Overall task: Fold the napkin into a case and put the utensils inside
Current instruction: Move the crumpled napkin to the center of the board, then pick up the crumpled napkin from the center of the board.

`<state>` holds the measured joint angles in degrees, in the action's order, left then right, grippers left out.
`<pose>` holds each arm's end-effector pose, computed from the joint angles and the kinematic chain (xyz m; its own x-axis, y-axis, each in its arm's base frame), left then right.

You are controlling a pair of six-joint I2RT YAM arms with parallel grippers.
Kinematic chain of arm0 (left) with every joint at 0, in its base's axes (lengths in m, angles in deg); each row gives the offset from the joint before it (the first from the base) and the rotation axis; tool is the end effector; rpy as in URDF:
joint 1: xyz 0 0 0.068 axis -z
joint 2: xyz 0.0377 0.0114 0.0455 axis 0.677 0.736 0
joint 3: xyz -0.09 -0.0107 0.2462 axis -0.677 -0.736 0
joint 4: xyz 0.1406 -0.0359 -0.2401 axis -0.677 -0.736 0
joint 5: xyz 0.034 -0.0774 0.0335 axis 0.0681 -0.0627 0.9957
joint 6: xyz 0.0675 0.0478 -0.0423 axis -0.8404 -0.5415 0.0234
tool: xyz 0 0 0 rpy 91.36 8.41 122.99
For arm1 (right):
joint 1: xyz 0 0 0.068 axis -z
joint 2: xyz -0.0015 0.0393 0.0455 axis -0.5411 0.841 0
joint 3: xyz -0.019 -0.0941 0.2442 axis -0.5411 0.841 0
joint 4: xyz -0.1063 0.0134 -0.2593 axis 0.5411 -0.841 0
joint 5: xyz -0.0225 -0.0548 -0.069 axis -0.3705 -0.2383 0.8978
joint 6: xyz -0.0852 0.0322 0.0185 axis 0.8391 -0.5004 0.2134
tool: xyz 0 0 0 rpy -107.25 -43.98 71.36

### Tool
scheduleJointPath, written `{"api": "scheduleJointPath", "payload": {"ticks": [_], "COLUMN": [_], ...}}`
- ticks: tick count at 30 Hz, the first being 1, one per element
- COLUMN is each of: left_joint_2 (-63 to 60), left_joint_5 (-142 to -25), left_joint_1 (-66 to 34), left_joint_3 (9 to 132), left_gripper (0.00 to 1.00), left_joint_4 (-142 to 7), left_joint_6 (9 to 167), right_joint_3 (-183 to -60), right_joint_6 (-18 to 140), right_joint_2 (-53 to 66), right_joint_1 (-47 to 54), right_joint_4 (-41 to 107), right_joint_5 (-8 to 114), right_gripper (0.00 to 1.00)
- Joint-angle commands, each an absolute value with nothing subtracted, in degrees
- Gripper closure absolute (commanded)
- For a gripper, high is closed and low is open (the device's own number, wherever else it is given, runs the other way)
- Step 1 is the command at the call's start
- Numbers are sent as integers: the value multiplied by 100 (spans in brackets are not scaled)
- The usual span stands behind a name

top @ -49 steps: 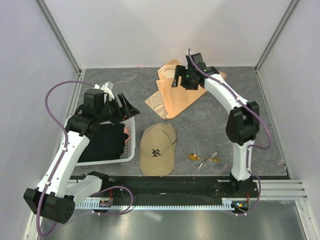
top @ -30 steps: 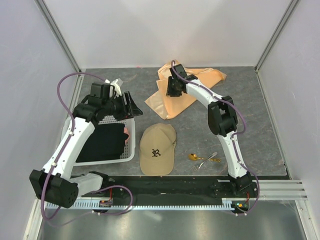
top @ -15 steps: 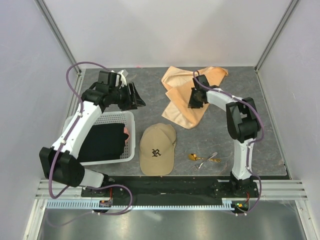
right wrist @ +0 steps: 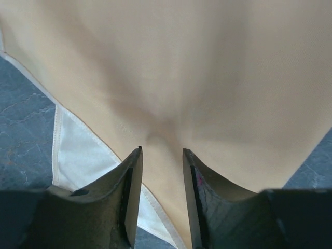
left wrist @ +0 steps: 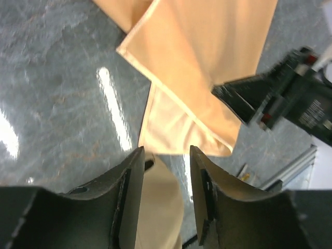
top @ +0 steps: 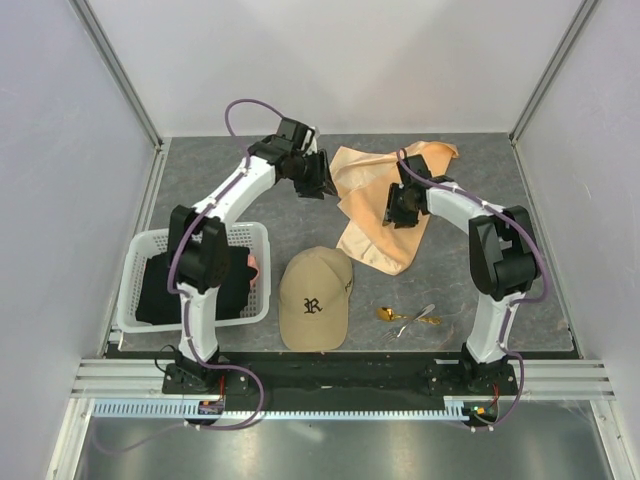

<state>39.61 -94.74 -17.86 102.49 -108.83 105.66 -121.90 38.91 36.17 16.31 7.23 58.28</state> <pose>0.4416 -0.2343 0.2259 -0.9031 -0.0906 -0.4198 0.1637 0.8311 -0.5315 0.4202 0.1281 0.1112 -0.8809 0.2453 -0.4049 0.1398 0.9520 0.2725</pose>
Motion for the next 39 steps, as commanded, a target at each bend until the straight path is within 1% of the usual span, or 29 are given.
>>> {"api": "scheduleJointPath", "payload": {"ticks": [1,5,6,10,16,21,27,32,39], "left_joint_2": [4616,5284,5390,5952,6339,6568,6586,6595,6077], "left_joint_5": [-9187,-9169,-9143,-9134,-9309,-9651,-9503,-9336,-8696], "left_joint_1": [-1669,-1642,-1633,-1554,-1519,-1501,-1422,-1422,-1361], "left_joint_3": [11085,11640,11746,12194,12415,12406,12117,12133,11634], "left_gripper": [46,45,44,42,39,37,36,36,39], "left_joint_4": [-10870,-10852,-10835,-10773,-10475,-10167,-9860,-9710,-9631], "left_joint_6": [10378,10440,10448,10378,10142,9904,9833,9640,9684], "right_joint_3": [-12701,-12518,-12430,-11834,-10981,-10532,-10259,-10109,-9898], "right_joint_6": [4305,4315,4280,4244,4244,4314,4429,4534,4543], "right_joint_2": [3097,2746,2658,2184,1665,1418,1242,1172,1022], "right_joint_1": [1649,1763,1816,1957,2186,2335,2590,2801,2871], "right_joint_4": [-10,-362,-371,-398,-336,-310,-310,-310,-318], "right_joint_5": [5804,5585,5297,4881,4354,4213,4037,3940,3949], "right_gripper": [52,47,46,43,43,43,43,43,43]}}
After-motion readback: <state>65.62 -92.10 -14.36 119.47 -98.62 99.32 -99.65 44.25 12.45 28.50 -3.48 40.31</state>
